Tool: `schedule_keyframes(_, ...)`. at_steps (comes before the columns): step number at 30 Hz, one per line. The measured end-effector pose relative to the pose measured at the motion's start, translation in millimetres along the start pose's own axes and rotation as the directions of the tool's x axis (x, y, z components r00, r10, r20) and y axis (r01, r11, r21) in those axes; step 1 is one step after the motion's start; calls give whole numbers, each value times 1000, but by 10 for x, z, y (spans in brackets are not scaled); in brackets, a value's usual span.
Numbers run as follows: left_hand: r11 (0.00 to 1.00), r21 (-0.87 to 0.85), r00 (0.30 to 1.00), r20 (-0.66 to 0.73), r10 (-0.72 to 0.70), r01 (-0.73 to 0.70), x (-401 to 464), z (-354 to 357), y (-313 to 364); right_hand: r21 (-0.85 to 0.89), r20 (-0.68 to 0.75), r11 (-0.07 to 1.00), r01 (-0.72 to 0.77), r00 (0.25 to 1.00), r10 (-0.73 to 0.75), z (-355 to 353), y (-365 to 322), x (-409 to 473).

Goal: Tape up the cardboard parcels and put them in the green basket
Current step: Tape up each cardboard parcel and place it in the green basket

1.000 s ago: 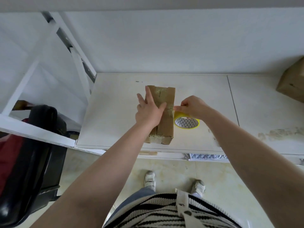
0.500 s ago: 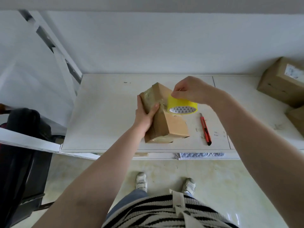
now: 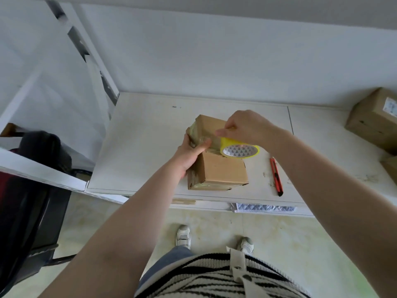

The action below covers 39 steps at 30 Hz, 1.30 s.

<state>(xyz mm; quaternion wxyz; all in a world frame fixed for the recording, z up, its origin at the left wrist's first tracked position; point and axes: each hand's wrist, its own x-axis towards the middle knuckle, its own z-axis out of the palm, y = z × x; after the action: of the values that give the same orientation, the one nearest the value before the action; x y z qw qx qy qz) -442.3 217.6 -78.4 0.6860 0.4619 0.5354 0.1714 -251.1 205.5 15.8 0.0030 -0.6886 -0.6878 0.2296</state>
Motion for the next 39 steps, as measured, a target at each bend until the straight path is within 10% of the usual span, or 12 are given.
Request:
schedule_keyframes(7,998,44,996,-77,37,-33,6,-337,-255,-104,-70,973,-207,977,200,96,511,-157)
schedule_keyframes(25,937,325,990,-22,141,-126,-69,-166,-132,270,109,896,-352,936,334,774,742,-128)
schedule_keyframes(27,847,519,987,-37,156,-114,-60,-136,-127,284,111,890,-356,934,339,803,722,-120)
schedule_keyframes(31,317,948,913,-114,391,-18,-29,38,-13,281,101,894,-348,937,333,813,710,-108)
schedule_keyframes(35,150,972,808,62,586,-183,41,435,192,298,97,893,-338,941,324,818,717,-138)
schedule_keyframes(39,-8,988,863,139,486,-155,124,528,-43,335,80,883,-327,944,319,849,772,-213)
